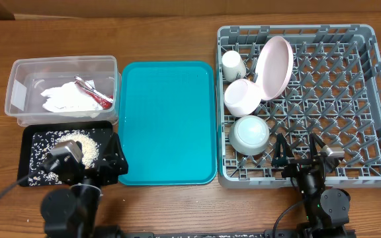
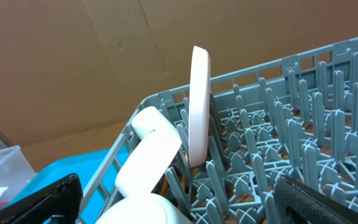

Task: Sort waste into correct bins and load items into the dishwasher

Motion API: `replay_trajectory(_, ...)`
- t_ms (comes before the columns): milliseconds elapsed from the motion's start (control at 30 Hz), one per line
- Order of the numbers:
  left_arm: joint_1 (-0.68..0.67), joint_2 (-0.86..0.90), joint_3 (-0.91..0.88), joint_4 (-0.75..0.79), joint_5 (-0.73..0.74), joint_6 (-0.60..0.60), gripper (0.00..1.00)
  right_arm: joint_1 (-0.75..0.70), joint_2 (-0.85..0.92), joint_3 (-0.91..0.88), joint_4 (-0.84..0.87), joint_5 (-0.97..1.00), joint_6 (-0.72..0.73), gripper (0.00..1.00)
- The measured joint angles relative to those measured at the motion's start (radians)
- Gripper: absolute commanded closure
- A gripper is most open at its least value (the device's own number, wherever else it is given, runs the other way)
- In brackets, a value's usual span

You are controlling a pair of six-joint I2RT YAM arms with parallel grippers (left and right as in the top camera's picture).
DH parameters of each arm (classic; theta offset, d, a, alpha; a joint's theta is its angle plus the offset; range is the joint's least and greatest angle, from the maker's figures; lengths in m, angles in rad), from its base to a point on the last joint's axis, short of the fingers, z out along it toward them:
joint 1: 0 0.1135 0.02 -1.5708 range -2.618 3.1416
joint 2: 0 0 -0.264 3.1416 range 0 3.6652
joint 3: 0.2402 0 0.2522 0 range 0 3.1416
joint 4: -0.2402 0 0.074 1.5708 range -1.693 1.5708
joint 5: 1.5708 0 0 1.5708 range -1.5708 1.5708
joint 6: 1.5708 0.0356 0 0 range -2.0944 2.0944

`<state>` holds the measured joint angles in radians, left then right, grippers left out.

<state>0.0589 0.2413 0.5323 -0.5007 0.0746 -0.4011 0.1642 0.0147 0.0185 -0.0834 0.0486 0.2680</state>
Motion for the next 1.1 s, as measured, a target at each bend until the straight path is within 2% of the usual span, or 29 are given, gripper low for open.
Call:
replay_trajectory(200, 0.0, -0.169, -0.262, 0.322, 0.004, -0.012, 0.0, 0.0, 0.0, 0.0, 0.0, 0.0, 0.0, 0.0)
replay_trajectory(400, 0.0, -0.224, -0.407, 0.491, 0.003, -0.011, 0.0, 0.0, 0.0, 0.0, 0.0, -0.001, 0.0, 0.0)
replay_trajectory(733, 0.0, -0.224, -0.51, 0.475, 0.003, 0.047, 0.0, 0.0, 0.0, 0.0, 0.0, 0.0, 0.0, 0.0)
replay_trajectory(833, -0.013, -0.225, -0.52, 0.429, 0.0, 0.111, 0.0, 0.0, 0.0, 0.0, 0.0, 0.0, 0.001, 0.0)
replay_trajectory(1100, -0.048, -0.225, -0.521, 0.426, -0.001, 0.335, 0.0, 0.0, 0.0, 0.0, 0.0, 0.0, 0.0, 0.0)
